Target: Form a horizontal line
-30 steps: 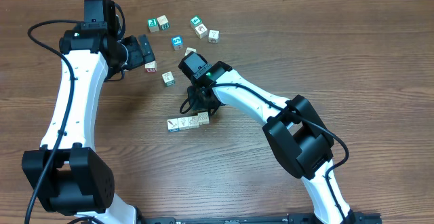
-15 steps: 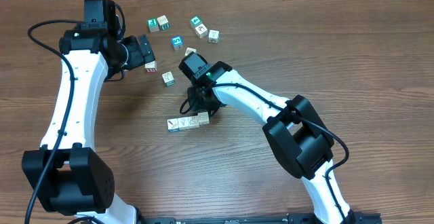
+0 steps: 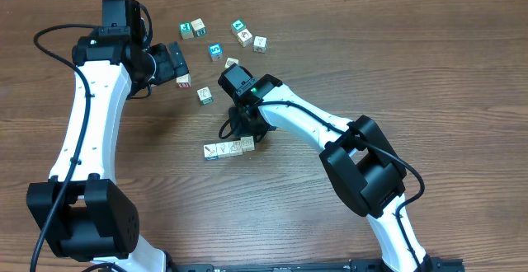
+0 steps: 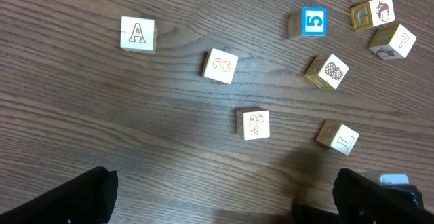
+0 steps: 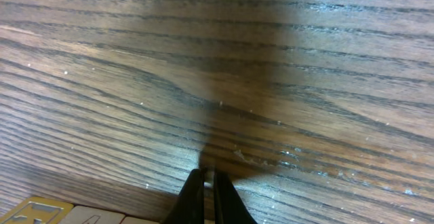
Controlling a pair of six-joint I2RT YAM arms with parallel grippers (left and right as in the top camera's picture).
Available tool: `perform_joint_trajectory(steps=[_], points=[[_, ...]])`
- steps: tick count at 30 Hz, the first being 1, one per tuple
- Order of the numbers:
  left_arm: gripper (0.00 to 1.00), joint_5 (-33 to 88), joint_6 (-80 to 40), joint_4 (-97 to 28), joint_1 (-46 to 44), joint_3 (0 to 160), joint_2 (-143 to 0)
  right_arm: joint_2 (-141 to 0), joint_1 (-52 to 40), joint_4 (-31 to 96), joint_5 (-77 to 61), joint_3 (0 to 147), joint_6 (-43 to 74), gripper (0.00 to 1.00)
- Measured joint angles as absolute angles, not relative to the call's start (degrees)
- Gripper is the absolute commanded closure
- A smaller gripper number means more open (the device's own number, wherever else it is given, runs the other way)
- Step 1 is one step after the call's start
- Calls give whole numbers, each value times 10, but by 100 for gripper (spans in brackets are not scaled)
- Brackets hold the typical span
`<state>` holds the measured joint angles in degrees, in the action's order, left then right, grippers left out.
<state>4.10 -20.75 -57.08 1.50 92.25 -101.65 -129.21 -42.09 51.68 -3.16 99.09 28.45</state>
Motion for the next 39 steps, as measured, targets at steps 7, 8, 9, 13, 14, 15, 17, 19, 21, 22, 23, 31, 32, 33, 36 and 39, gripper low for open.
perform_joint_trajectory(steps=[7, 8, 9, 13, 14, 15, 17, 19, 21, 22, 23, 31, 32, 33, 36, 39], points=[[1, 41, -208, -571, 15, 922, -1016, -1292, -421, 519, -41, 991, 284, 96], [1, 41, -208, -571, 15, 923, -1016, -1292, -421, 520, -41, 991, 284, 96], [0, 41, -208, -571, 15, 922, -1016, -1292, -421, 521, -41, 991, 284, 96], [0, 41, -208, -571, 15, 922, -1016, -1292, -421, 521, -43, 991, 285, 96], [0, 41, -208, -571, 15, 922, -1016, -1292, -421, 521, -43, 991, 284, 96], [1, 41, -208, -571, 15, 922, -1016, -1292, -421, 522, -43, 991, 284, 96], [0, 41, -208, -571, 15, 923, -1016, -1292, -421, 522, -43, 991, 284, 96], [0, 41, -208, -571, 15, 922, -1016, -1292, -421, 524, -43, 991, 284, 96], [0, 41, -208, -571, 15, 922, -1016, -1292, -421, 526, -43, 991, 284, 96], [0, 41, -208, -571, 15, 922, -1016, -1292, -421, 525, -44, 991, 284, 96], [1, 41, -208, -571, 15, 922, -1016, -1292, -421, 526, -45, 991, 284, 96], [0, 41, -208, -571, 15, 922, -1016, -1292, -421, 528, -45, 991, 284, 96], [0, 41, -208, -571, 15, 922, -1016, -1292, -421, 528, -45, 991, 284, 96], [0, 41, -208, -571, 15, 922, -1016, -1292, -421, 528, -45, 991, 284, 96], [0, 41, -208, -571, 15, 922, -1016, -1292, -421, 529, -45, 991, 284, 96], [1, 41, -208, -571, 15, 922, -1016, -1292, -421, 529, -45, 991, 284, 96]])
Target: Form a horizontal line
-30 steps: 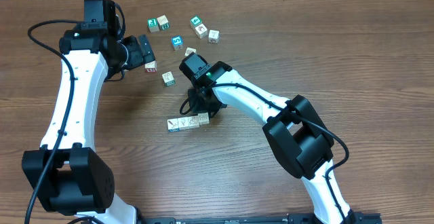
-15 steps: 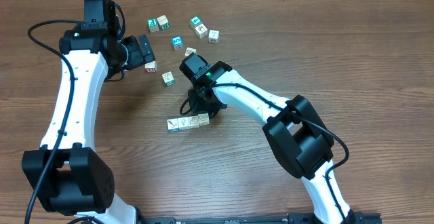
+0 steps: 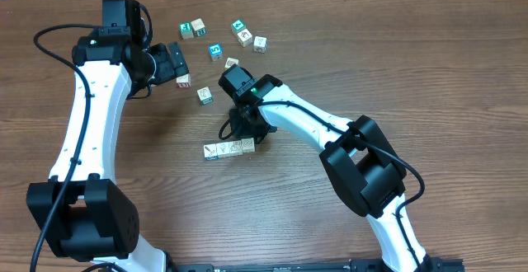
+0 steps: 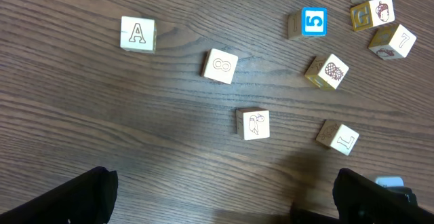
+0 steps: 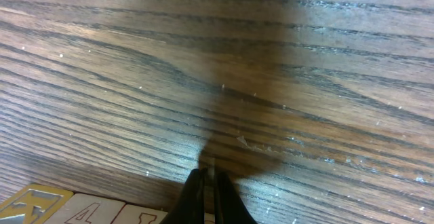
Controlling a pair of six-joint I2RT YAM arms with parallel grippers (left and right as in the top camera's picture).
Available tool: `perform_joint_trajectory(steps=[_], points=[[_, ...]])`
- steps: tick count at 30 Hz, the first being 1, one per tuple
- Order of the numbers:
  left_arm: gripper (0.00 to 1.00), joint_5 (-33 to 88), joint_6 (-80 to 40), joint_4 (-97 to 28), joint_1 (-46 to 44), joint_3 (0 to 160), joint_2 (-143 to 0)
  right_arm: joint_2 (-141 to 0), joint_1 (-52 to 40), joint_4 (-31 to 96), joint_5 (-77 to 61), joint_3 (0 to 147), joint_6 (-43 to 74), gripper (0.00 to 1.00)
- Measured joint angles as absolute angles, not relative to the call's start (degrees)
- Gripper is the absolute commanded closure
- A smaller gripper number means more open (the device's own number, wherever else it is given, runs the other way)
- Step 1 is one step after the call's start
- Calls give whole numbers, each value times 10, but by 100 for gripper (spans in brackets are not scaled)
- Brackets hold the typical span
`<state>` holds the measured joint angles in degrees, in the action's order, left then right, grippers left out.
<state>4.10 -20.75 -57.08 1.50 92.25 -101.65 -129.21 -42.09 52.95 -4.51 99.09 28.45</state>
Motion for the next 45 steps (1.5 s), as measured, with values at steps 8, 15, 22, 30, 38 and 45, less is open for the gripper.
perform_joint_trajectory(steps=[8, 15, 22, 30, 38, 45], points=[[0, 41, -208, -571, 15, 922, -1016, -1292, -421, 530, -47, 991, 284, 96], [0, 41, -208, -571, 15, 922, -1016, -1292, -421, 532, -47, 991, 285, 96], [0, 41, -208, -571, 15, 922, -1016, -1292, -421, 532, -55, 991, 284, 96], [0, 41, -208, -571, 15, 922, -1016, -1292, -421, 532, -58, 991, 284, 96], [0, 41, -208, -571, 15, 922, -1016, -1292, -421, 519, -54, 991, 284, 96], [1, 41, -208, -571, 15, 922, -1016, -1292, -420, 501, -21, 991, 285, 96]])
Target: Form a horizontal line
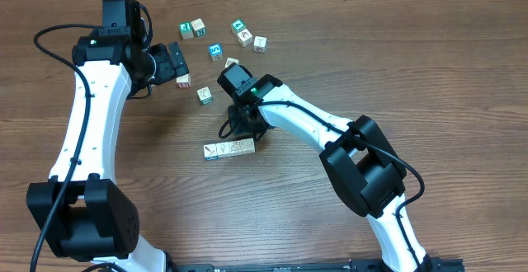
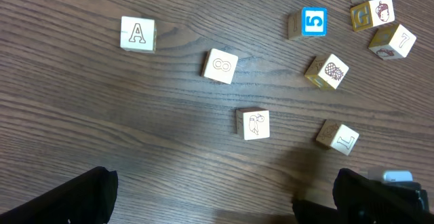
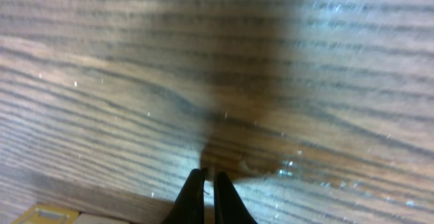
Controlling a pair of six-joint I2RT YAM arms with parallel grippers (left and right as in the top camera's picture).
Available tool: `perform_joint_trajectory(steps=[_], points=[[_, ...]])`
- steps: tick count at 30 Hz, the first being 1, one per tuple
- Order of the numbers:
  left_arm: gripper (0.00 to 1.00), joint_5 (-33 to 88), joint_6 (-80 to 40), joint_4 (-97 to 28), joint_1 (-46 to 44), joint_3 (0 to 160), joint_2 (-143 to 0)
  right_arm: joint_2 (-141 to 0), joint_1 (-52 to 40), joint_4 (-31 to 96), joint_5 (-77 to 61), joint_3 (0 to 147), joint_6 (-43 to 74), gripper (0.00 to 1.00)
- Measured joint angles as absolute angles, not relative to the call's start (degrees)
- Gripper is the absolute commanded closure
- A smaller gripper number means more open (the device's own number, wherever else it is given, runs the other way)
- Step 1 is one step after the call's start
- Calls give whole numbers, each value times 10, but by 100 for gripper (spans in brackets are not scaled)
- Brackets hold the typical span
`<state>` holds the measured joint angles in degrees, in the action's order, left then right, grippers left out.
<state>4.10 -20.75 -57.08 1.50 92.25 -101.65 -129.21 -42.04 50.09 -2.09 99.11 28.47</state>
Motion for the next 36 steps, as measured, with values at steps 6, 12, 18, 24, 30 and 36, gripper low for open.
perform_joint_trajectory(steps=[6, 12, 18, 24, 30, 36], points=[[0, 41, -208, -571, 15, 922, -1016, -1292, -409, 543, -10, 1017, 284, 96], [1, 41, -208, -571, 15, 922, -1016, -1285, -376, 613, 3, 1070, 283, 96], [0, 41, -208, -571, 15, 922, -1016, -1268, -343, 704, 6, 1076, 283, 96], [1, 41, -208, -571, 15, 922, -1016, -1268, -334, 757, 9, 1076, 283, 94], [1, 41, -208, -571, 15, 922, -1016, -1268, -334, 759, 9, 1075, 283, 93], [0, 41, -208, -571, 15, 922, -1016, -1268, -334, 749, 9, 1075, 283, 93]])
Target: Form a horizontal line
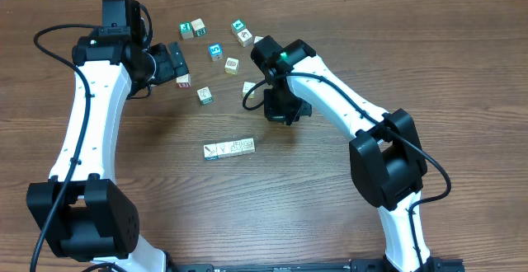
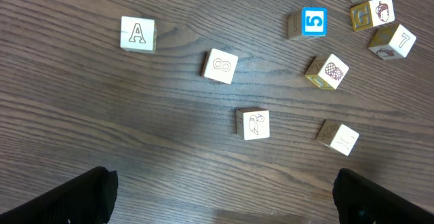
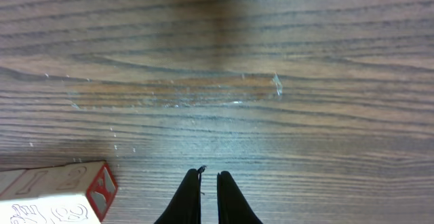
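A short row of three pale blocks [image 1: 229,148] lies left of the table's middle. Loose blocks are scattered behind it: a pale one [image 1: 249,88], an owl block [image 1: 204,96], a pineapple block [image 1: 232,65] and a blue 5 block [image 1: 215,51]. My right gripper [image 1: 276,107] is low over the wood just right of the pale block, up and right of the row. Its fingers [image 3: 209,178] are shut on nothing, with a red-edged block [image 3: 54,190] to their left. My left gripper [image 2: 220,200] hangs wide open at the back left, above the owl block [image 2: 253,124].
More loose blocks sit at the back: two green ones [image 1: 187,30] [image 1: 238,26] and pale ones [image 1: 198,26] [image 1: 245,35]. A red-sided block [image 1: 184,81] lies by the left gripper. In the left wrist view an A block [image 2: 137,33] and an 8 block [image 2: 220,66] lie apart.
My right gripper was at the right end of the three-block row. It now stands farther back and to the right, beside a loose pale block. The left arm has not moved.
At all three earlier moments my right gripper was shut, low at the right end of the row, shifting only slightly. The row stayed where it was. Now the gripper is away from the row, among the loose blocks. The left gripper stayed open and still.
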Controlling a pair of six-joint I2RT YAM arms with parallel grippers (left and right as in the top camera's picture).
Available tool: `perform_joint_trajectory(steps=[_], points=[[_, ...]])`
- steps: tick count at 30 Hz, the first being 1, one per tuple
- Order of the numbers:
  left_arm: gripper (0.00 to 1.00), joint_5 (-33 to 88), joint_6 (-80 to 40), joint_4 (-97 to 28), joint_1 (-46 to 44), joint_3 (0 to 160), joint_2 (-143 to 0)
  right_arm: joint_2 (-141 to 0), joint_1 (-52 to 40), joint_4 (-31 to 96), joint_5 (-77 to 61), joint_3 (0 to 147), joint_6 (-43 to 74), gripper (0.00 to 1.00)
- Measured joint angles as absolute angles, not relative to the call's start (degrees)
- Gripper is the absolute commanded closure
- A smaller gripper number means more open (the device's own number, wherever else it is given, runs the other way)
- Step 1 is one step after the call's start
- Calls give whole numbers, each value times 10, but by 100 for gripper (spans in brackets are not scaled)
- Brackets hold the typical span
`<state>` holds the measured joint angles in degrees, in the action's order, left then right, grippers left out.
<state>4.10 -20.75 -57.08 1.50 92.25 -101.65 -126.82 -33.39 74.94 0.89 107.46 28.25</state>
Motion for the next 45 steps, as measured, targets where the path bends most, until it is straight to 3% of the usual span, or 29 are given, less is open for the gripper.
perform_joint_trajectory(steps=[15, 16, 18, 25, 29, 45], points=[[0, 48, -213, -542, 15, 922, -1016, -1268, -334, 745, 9, 1075, 295, 93], [45, 51, -216, -532, 15, 922, -1016, -1268, -334, 746, 9, 1075, 296, 93], [95, 63, -223, -514, 15, 922, -1016, -1268, -334, 746, 9, 1075, 297, 93], [96, 70, -225, -705, 15, 923, -1016, -1268, -334, 748, 9, 1074, 298, 94], [96, 65, -211, -752, 15, 900, -1016, -1268, -334, 750, 9, 1074, 299, 96], [96, 90, -178, -634, 6, 704, -1017, -1268, -339, 779, 2, 1063, 334, 96]])
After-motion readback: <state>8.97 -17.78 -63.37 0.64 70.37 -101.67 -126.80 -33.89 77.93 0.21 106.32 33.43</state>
